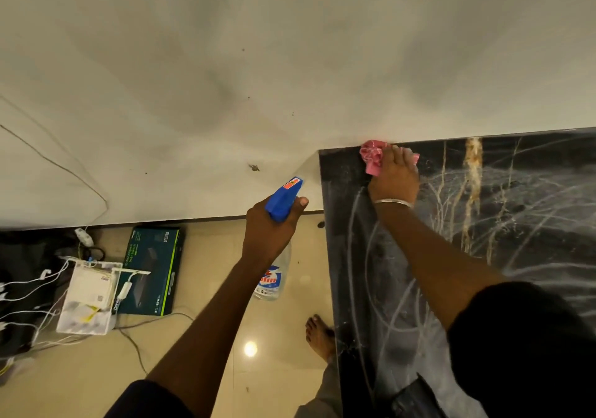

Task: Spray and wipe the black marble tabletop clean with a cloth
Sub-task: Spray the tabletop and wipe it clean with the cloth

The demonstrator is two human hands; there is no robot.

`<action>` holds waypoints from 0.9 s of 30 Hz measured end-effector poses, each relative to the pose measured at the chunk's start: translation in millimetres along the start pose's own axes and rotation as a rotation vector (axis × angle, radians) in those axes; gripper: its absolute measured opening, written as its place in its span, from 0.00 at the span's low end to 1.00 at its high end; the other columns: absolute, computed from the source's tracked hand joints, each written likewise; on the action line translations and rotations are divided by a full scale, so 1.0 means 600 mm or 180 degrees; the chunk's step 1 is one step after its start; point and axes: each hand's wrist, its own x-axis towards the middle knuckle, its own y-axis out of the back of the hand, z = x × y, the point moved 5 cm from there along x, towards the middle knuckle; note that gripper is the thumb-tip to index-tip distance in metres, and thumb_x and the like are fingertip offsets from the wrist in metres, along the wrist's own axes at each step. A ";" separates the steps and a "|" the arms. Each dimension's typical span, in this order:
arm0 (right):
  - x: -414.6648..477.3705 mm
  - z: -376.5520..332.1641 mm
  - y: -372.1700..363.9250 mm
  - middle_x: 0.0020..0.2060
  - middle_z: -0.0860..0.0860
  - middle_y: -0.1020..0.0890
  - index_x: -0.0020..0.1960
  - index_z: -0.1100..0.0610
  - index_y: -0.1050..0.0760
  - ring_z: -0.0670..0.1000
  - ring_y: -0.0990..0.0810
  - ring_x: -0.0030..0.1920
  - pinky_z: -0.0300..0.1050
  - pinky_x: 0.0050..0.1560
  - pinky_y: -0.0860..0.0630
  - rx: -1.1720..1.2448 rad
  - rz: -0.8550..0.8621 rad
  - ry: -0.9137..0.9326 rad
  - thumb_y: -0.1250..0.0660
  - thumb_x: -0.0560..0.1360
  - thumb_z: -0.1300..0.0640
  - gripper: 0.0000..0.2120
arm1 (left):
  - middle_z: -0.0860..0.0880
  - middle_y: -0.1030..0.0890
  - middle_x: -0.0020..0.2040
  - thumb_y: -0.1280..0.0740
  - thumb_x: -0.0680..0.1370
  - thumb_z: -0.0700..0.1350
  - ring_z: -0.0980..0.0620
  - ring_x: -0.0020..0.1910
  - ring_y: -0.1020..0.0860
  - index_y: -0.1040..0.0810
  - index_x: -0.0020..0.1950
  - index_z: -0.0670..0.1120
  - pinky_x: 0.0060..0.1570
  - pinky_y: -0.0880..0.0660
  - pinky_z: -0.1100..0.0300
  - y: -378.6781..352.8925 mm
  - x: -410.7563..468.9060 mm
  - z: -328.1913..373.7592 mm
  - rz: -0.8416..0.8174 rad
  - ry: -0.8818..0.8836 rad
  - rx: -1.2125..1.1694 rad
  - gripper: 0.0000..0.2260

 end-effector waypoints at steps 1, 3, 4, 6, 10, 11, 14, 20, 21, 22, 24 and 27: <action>-0.008 -0.020 -0.010 0.71 0.60 0.33 0.73 0.60 0.39 0.63 0.41 0.74 0.61 0.73 0.43 0.0006 -0.0003 -0.0139 0.35 0.71 0.64 0.32 | 0.55 0.29 0.28 0.34 0.72 0.57 0.57 0.28 0.28 0.28 0.41 0.52 0.35 0.30 0.66 -0.002 -0.005 0.001 -0.0022 -0.0013 -0.0011 0.10; -0.026 -0.070 -0.029 0.72 0.60 0.36 0.75 0.58 0.41 0.65 0.43 0.74 0.61 0.74 0.45 -0.0107 -0.0133 0.0091 0.34 0.69 0.64 0.35 | 0.56 0.28 0.29 0.33 0.74 0.55 0.58 0.28 0.27 0.26 0.44 0.53 0.36 0.30 0.67 -0.009 -0.016 -0.001 -0.0091 -0.0007 0.0022 0.07; -0.034 -0.097 -0.039 0.72 0.59 0.36 0.75 0.56 0.42 0.64 0.43 0.73 0.62 0.73 0.44 -0.0216 -0.0237 0.0421 0.33 0.69 0.64 0.36 | 0.56 0.28 0.29 0.32 0.74 0.54 0.58 0.28 0.27 0.25 0.46 0.51 0.37 0.30 0.67 -0.012 -0.021 -0.002 -0.0122 0.0002 0.0068 0.08; -0.047 -0.144 -0.056 0.70 0.57 0.35 0.73 0.54 0.40 0.63 0.42 0.73 0.61 0.72 0.41 -0.0398 -0.0437 0.1131 0.29 0.69 0.62 0.36 | 0.56 0.27 0.30 0.32 0.74 0.53 0.57 0.29 0.27 0.23 0.49 0.47 0.37 0.30 0.67 -0.016 -0.028 -0.002 -0.0135 -0.0012 0.0142 0.11; -0.059 -0.143 -0.043 0.72 0.56 0.35 0.74 0.56 0.39 0.61 0.43 0.74 0.59 0.73 0.41 -0.0345 -0.0705 0.1648 0.31 0.72 0.61 0.33 | 0.54 0.28 0.29 0.32 0.75 0.52 0.56 0.28 0.28 0.24 0.46 0.46 0.34 0.30 0.70 -0.017 -0.037 0.003 -0.0131 0.0041 0.0077 0.10; -0.063 -0.122 -0.030 0.73 0.56 0.36 0.75 0.57 0.39 0.61 0.43 0.74 0.59 0.72 0.39 -0.0268 -0.0696 0.1599 0.32 0.73 0.62 0.32 | 0.55 0.28 0.29 0.32 0.75 0.52 0.57 0.28 0.28 0.25 0.45 0.48 0.33 0.30 0.72 -0.016 -0.039 0.005 -0.0133 0.0029 0.0040 0.08; -0.062 -0.017 0.013 0.72 0.57 0.33 0.74 0.57 0.38 0.61 0.38 0.73 0.58 0.68 0.34 -0.0032 -0.0441 0.0878 0.35 0.74 0.64 0.30 | 0.55 0.27 0.29 0.32 0.76 0.51 0.58 0.28 0.27 0.28 0.40 0.54 0.34 0.30 0.71 -0.016 -0.045 0.011 -0.0188 -0.0008 -0.0029 0.06; -0.056 0.071 0.037 0.66 0.60 0.28 0.70 0.58 0.34 0.65 0.35 0.68 0.63 0.64 0.31 -0.0381 -0.0101 -0.0340 0.29 0.69 0.62 0.30 | 0.52 0.28 0.29 0.33 0.76 0.51 0.55 0.29 0.28 0.30 0.38 0.52 0.36 0.29 0.63 -0.024 -0.059 0.004 -0.0328 0.0030 -0.0015 0.10; -0.065 0.051 0.029 0.66 0.61 0.30 0.70 0.58 0.35 0.67 0.36 0.68 0.64 0.65 0.33 -0.0417 -0.0108 -0.0418 0.29 0.69 0.61 0.31 | 0.52 0.28 0.29 0.33 0.76 0.51 0.55 0.29 0.28 0.31 0.37 0.53 0.36 0.29 0.64 -0.024 -0.064 0.002 -0.0316 0.0028 -0.0011 0.10; -0.077 0.025 0.019 0.66 0.63 0.31 0.70 0.58 0.36 0.67 0.36 0.68 0.64 0.66 0.34 -0.0428 -0.0110 -0.0416 0.29 0.70 0.60 0.31 | 0.52 0.28 0.29 0.33 0.76 0.51 0.56 0.29 0.29 0.31 0.37 0.54 0.35 0.29 0.65 -0.023 -0.068 -0.001 -0.0289 0.0032 -0.0008 0.10; -0.108 -0.041 -0.004 0.67 0.63 0.33 0.72 0.57 0.38 0.67 0.36 0.68 0.63 0.68 0.36 -0.0431 -0.0178 -0.0071 0.30 0.71 0.57 0.32 | 0.52 0.29 0.28 0.33 0.75 0.52 0.57 0.28 0.29 0.30 0.38 0.53 0.33 0.30 0.68 -0.020 -0.075 -0.007 -0.0235 0.0069 -0.0010 0.10; -0.149 -0.125 -0.036 0.69 0.59 0.35 0.74 0.55 0.41 0.62 0.37 0.70 0.59 0.71 0.39 -0.0529 -0.0436 0.0661 0.29 0.72 0.55 0.34 | 0.53 0.29 0.28 0.33 0.76 0.52 0.57 0.27 0.29 0.29 0.41 0.48 0.32 0.31 0.71 -0.021 -0.086 -0.013 -0.0218 0.0125 0.0104 0.10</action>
